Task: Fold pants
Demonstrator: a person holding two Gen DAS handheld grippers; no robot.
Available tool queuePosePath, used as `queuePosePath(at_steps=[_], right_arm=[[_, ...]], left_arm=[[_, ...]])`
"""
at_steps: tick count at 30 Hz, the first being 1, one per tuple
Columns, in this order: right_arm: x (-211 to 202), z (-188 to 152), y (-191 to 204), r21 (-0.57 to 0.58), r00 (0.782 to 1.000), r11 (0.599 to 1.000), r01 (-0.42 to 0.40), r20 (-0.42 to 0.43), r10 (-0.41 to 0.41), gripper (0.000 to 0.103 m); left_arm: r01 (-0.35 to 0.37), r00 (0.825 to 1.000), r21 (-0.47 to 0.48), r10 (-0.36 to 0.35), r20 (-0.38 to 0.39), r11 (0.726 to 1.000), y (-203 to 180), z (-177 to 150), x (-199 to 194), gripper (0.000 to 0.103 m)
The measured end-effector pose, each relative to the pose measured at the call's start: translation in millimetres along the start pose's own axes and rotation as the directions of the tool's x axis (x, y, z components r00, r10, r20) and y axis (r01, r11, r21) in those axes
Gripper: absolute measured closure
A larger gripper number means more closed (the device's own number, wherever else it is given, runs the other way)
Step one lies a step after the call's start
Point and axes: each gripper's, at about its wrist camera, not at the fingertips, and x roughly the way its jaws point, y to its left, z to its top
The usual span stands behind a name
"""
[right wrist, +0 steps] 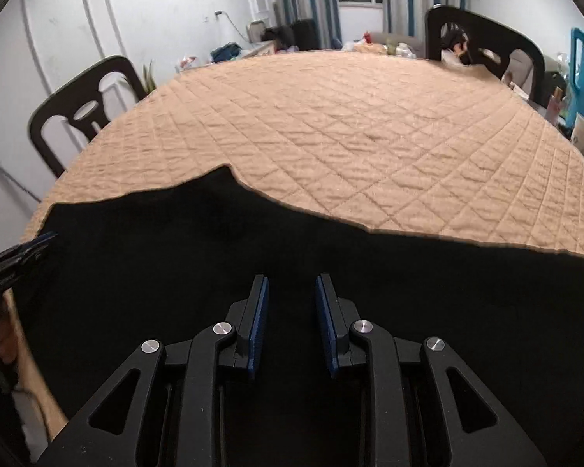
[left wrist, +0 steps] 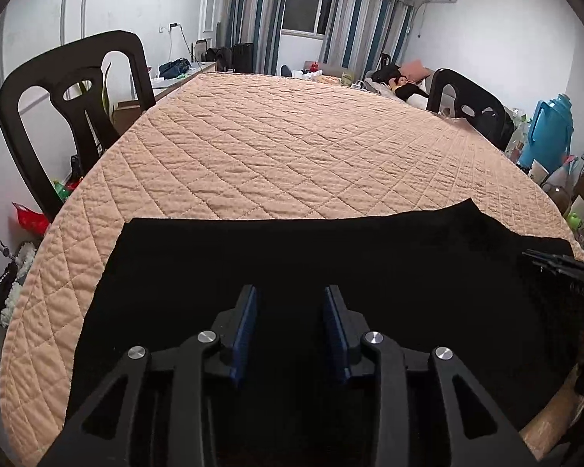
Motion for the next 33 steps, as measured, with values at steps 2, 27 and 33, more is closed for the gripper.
queuePosePath(at_steps=[2, 27, 33], right_arm=[[-8.8, -1.4, -0.7, 0.017, 1.0, 1.0, -0.005, 0.014, 0.005, 0.078], [-75.7, -113.5, -23.0, -0.057, 0.959, 0.983, 0.175, 0.236, -0.157, 0.069], [-93.1, -121.2, -51.0, 0.039, 0.954, 0.99, 0.135, 0.264, -0.141, 0.071]], left_arm=[[-0.005, 1.0, 0.005, 0.005, 0.003, 1.0, -2.1, -1.7, -3.7, 0.062], [-0.057, 0.995, -0.017, 0.059, 0.082, 0.998, 13.3, -40.4, -34.6, 0.055], [-0.05, 0.994, -0.042, 0.054, 0.097, 0.998, 24.6, -44.2, -38.8, 0.055]])
